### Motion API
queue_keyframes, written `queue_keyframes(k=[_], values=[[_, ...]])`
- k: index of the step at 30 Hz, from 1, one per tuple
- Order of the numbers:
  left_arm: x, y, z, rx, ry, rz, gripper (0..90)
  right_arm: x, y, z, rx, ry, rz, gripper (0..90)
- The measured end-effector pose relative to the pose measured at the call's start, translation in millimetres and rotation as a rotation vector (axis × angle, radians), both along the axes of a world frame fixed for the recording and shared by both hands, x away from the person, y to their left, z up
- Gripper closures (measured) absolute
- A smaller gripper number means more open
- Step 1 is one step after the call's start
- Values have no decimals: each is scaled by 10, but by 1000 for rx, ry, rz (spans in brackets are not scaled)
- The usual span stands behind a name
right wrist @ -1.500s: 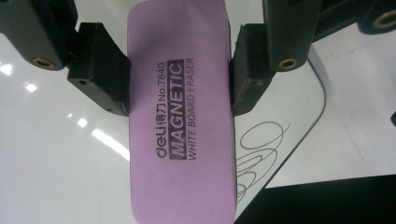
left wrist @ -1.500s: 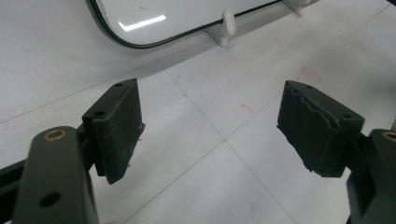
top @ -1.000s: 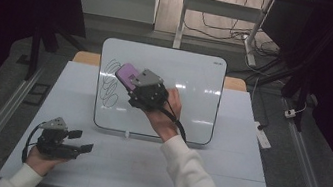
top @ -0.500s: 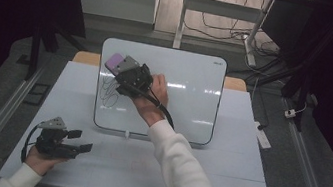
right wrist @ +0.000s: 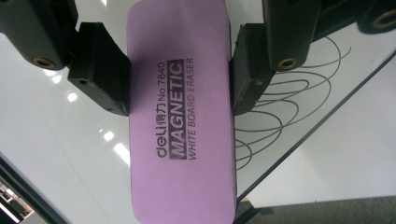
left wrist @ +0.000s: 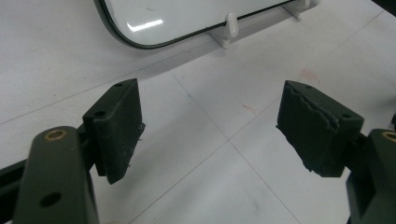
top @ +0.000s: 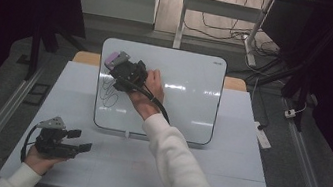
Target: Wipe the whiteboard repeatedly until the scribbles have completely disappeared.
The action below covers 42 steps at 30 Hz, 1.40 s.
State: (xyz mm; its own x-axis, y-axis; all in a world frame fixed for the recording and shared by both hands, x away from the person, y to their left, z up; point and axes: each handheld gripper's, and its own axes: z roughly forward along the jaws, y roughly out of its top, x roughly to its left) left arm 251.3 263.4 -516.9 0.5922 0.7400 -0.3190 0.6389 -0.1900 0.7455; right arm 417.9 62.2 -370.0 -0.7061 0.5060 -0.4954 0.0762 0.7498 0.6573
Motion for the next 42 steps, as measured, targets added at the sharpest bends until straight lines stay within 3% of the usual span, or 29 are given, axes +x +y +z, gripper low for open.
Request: queue_keyframes(k=[4,7,11,13,16,18,22,25,29,31,38,42], values=[[-1,0,0,2,-1,-1,235,-58,98,-68,-52,30,21,402],[-1,1,0,2,-1,-1,235,-181,210,-224,-93,72,70,402],[-5,-9,1,0,1,-2,235,-248,259,-302,-122,96,92,402],[-6,-8,2,3,-1,-1,236,-229,253,-284,-108,106,87,402],[-4,-1,3,2,-3,-3,236,-146,197,-170,-64,115,36,403],[-2,3,2,1,-3,-3,236,-41,129,-32,-6,113,-16,402],[1,15,2,-1,-3,-2,237,68,67,82,30,104,-42,402],[0,17,3,-3,-3,-3,237,111,73,148,27,102,-53,402],[-3,18,1,-2,-4,-3,238,104,125,126,18,78,-55,403],[-2,19,1,-1,-4,-3,238,78,154,86,10,111,-37,404],[-6,8,1,1,-4,0,238,-161,322,-221,-71,152,53,404],[-8,6,1,2,-4,-1,238,-88,219,-150,-3,167,30,404]])
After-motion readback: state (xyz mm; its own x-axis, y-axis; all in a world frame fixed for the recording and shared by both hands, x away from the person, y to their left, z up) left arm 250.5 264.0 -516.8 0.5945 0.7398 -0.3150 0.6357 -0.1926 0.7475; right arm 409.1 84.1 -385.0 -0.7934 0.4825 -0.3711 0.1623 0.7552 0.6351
